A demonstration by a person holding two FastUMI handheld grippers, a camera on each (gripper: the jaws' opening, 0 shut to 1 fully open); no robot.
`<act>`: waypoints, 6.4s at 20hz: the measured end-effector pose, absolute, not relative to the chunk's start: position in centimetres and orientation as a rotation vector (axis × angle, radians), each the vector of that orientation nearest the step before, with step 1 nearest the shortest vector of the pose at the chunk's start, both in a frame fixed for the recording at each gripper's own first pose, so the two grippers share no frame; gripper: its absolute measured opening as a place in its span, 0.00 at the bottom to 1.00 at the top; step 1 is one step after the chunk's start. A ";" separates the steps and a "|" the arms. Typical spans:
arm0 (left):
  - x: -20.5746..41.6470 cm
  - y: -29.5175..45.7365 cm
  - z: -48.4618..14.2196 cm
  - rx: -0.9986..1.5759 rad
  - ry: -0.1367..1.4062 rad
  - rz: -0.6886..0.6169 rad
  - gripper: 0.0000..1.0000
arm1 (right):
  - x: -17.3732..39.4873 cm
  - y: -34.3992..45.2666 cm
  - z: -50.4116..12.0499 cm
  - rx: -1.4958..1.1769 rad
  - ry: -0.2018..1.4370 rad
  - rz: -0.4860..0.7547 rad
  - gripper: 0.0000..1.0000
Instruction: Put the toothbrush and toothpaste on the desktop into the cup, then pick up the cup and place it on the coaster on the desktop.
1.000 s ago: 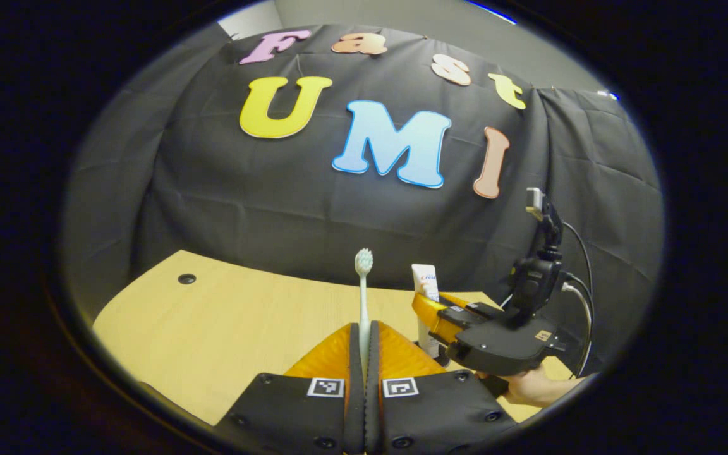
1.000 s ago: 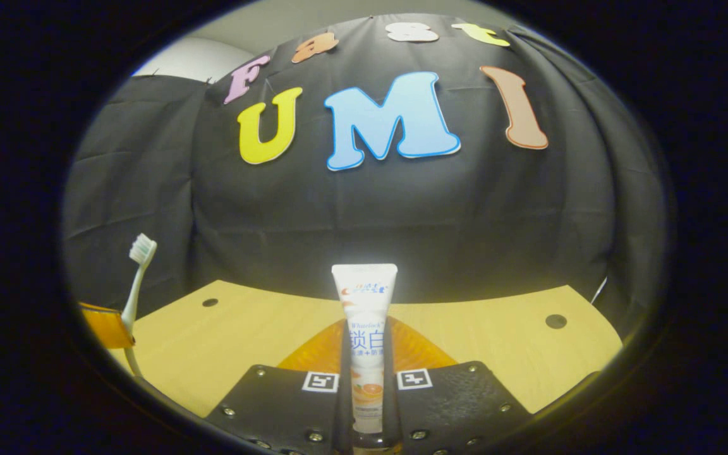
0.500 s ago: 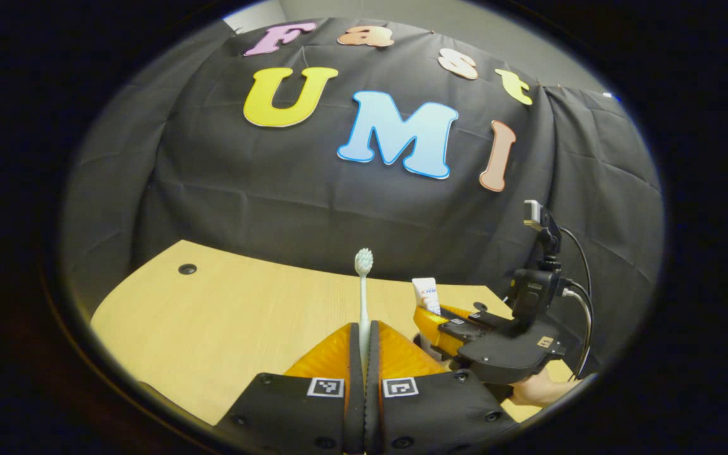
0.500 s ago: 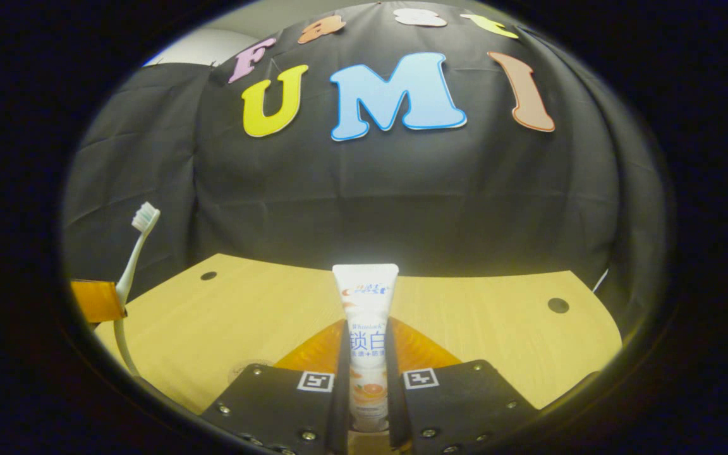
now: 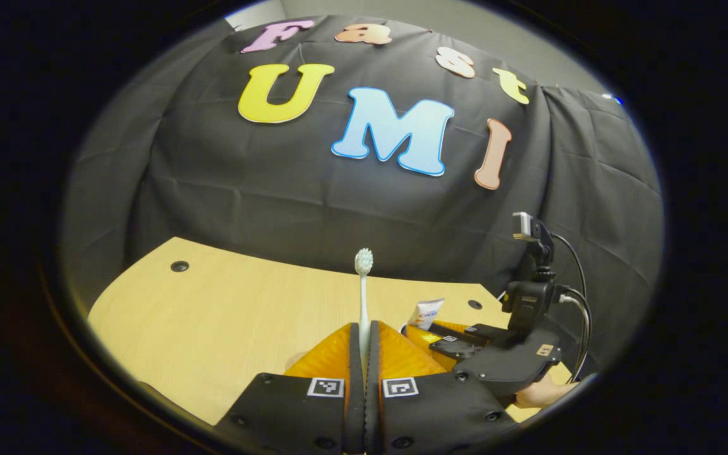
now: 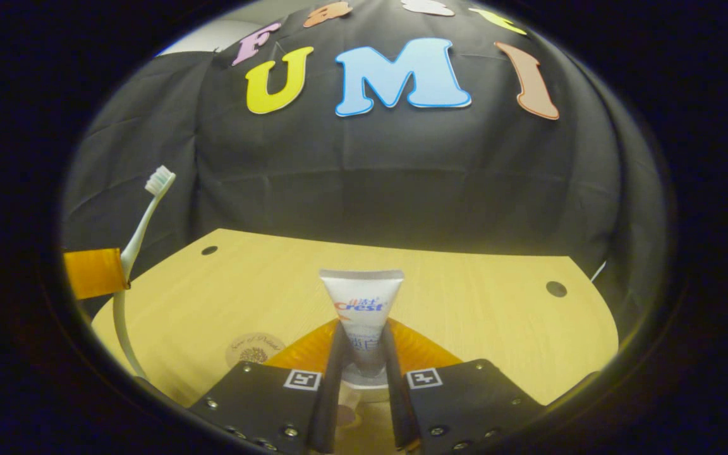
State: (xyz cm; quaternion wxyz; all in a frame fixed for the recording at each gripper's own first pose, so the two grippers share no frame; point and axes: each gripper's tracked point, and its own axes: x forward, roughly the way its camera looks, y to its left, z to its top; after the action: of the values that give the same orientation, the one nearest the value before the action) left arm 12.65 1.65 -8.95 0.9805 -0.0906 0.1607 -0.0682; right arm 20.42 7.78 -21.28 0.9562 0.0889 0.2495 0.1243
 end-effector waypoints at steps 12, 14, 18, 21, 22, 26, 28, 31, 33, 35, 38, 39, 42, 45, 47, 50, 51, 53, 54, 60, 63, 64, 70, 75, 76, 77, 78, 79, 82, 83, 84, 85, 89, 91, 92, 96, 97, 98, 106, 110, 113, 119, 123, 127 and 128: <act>15.3 -0.2 -8.1 -0.190 0.258 -0.232 0.08 | 18.2 6.2 -18.0 0.181 0.491 0.233 0.83; 15.8 -0.7 -7.9 -0.203 0.236 -0.252 0.08 | 18.1 5.3 -16.5 0.189 0.465 0.216 0.84; 17.3 -2.0 -7.5 -0.224 0.193 -0.286 0.08 | 17.3 3.0 -13.9 0.215 0.406 0.179 0.84; 18.3 -3.2 -7.3 -0.260 0.168 -0.301 0.08 | 16.8 1.3 -12.9 0.238 0.394 0.151 0.84; 18.7 -3.5 -7.0 -0.277 0.153 -0.306 0.08 | 16.5 0.8 -12.7 0.242 0.396 0.141 0.83; 20.3 -4.9 -6.0 -0.336 0.082 -0.322 0.07 | 15.6 -1.1 -12.1 0.257 0.398 0.109 0.83; 21.3 -5.4 -5.7 -0.371 0.051 -0.325 0.08 | 15.2 -1.8 -12.3 0.257 0.406 0.099 0.83; 22.5 -6.4 -6.8 -0.402 0.052 -0.326 0.08 | 14.8 -2.2 -12.6 0.271 0.421 0.101 0.84; 23.1 -6.7 -7.6 -0.417 0.051 -0.319 0.08 | 14.3 -2.4 -13.1 0.278 0.433 0.104 0.84; 23.5 -6.8 -7.4 -0.422 0.021 -0.318 0.08 | 14.1 -2.4 -13.5 0.287 0.446 0.113 0.84; 24.1 -7.2 -8.4 -0.398 -0.013 -0.313 0.08 | 13.9 -2.2 -13.9 0.306 0.462 0.135 0.84; 24.0 -7.5 -9.2 -0.388 -0.014 -0.312 0.08 | 13.9 -2.1 -14.2 0.313 0.469 0.144 0.84; 23.6 -7.9 -9.4 -0.337 -0.064 -0.297 0.08 | 13.9 -1.9 -14.6 0.336 0.488 0.169 0.84; 23.4 -9.1 -10.7 -0.299 -0.041 -0.305 0.10 | 13.8 -1.6 -14.8 0.351 0.493 0.191 0.84; 23.1 -9.4 -10.8 -0.274 -0.041 -0.307 0.14 | 14.0 -1.6 -15.0 0.351 0.495 0.199 0.84; 23.0 -9.6 -10.4 -0.214 -0.038 -0.306 0.27 | 14.0 -1.3 -15.4 0.368 0.510 0.210 0.84; 22.9 -9.5 -10.6 -0.200 -0.031 -0.308 0.30 | 14.1 -1.3 -15.5 0.372 0.511 0.212 0.84; 22.6 -9.5 -11.0 -0.179 -0.012 -0.313 0.37 | 14.4 -1.1 -15.7 0.370 0.515 0.210 0.84; 22.5 -9.3 -11.1 -0.171 -0.004 -0.311 0.55 | 14.5 -0.9 -15.7 0.372 0.519 0.212 0.84; 21.4 -7.2 -9.3 -0.138 -0.015 -0.288 0.71 | 14.4 0.4 -15.9 0.373 0.549 0.215 0.84; 20.7 -5.8 -8.6 -0.148 -0.018 -0.272 0.86 | 14.6 1.4 -15.9 0.374 0.559 0.221 0.84; 20.6 -5.2 -8.3 -0.146 -0.019 -0.257 0.90 | 14.5 1.8 -16.0 0.368 0.568 0.225 0.84; 19.2 -2.6 -7.6 -0.099 -0.006 -0.224 0.94 | 14.1 4.5 -17.3 0.342 0.648 0.241 0.84; 17.8 -0.3 -7.3 -0.042 0.019 -0.191 0.94 | 13.5 5.8 -19.7 0.334 0.781 0.197 0.84; 17.6 0.2 -7.4 -0.022 0.031 -0.178 0.94 | 13.5 6.1 -20.2 0.335 0.807 0.189 0.84; 17.3 0.6 -7.6 -0.004 0.043 -0.167 0.94 | 13.3 6.3 -20.8 0.334 0.844 0.170 0.84; 17.0 0.8 -7.7 0.003 0.051 -0.169 0.94 | 13.3 6.4 -21.3 0.337 0.871 0.160 0.84; 16.7 0.9 -7.6 0.005 0.059 -0.170 0.94 | 13.1 6.6 -21.7 0.346 0.899 0.150 0.84; 15.8 1.4 -7.2 0.004 0.074 -0.169 0.94 | 13.1 7.0 -22.9 0.360 0.981 0.119 0.84; 15.5 1.6 -7.2 0.001 0.079 -0.162 0.94 | 13.0 6.9 -23.4 0.355 1.003 0.106 0.84; 15.3 1.7 -7.2 -0.008 0.084 -0.164 0.94 | 13.0 6.9 -23.8 0.349 1.030 0.093 0.84; 14.9 1.6 -7.2 -0.020 0.089 -0.166 0.94 | 12.9 6.8 -24.5 0.345 1.058 0.078 0.84; 13.9 1.8 -8.0 -0.068 0.123 -0.167 0.94 | 12.7 7.4 -26.3 0.356 1.152 0.061 0.84; 13.6 2.0 -8.3 -0.081 0.135 -0.163 0.94 | 12.8 7.6 -26.6 0.355 1.181 0.060 0.84; 13.6 2.3 -8.5 -0.083 0.141 -0.160 0.94 | 13.0 7.8 -26.8 0.353 1.196 0.060 0.84; 13.0 3.6 -9.4 -0.102 0.164 -0.138 0.94 | 13.7 8.3 -27.4 0.362 1.224 0.043 0.84; 12.8 3.7 -9.6 -0.103 0.170 -0.133 0.94 | 13.6 8.3 -27.5 0.353 1.234 0.033 0.82; 12.5 3.9 -9.8 -0.105 0.176 -0.131 0.94 | 13.8 8.4 -27.5 0.354 1.240 0.036 0.72; 11.7 5.8 -11.3 -0.118 0.213 -0.094 0.94 | 13.9 9.1 -28.1 0.337 1.290 0.054 0.35; 11.5 6.4 -11.5 -0.122 0.222 -0.083 0.94 | 13.8 8.6 -28.1 0.300 1.289 0.049 0.23; 11.3 6.6 -11.5 -0.122 0.225 -0.076 0.94 | 13.8 8.7 -28.1 0.270 1.279 0.055 0.27; 9.6 7.1 -11.2 -0.125 0.222 -0.068 0.94 | 14.7 8.4 -27.7 0.199 1.206 0.097 0.26; 8.3 8.1 -10.8 -0.125 0.214 -0.059 0.94 | 14.4 8.5 -27.7 0.185 1.219 0.141 0.21; 7.6 9.6 -10.5 -0.124 0.204 -0.040 0.94 | 14.5 8.8 -26.8 0.192 1.191 0.176 0.17; 7.4 10.0 -10.5 -0.122 0.204 -0.034 0.94 | 14.8 9.0 -26.4 0.195 1.183 0.189 0.17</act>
State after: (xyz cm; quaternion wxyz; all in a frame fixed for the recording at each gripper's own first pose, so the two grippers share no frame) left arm 7.42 9.97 -10.47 0.9928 -0.0607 0.1015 -0.0172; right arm 14.79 8.97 -26.44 0.8215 0.0917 0.5557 0.0890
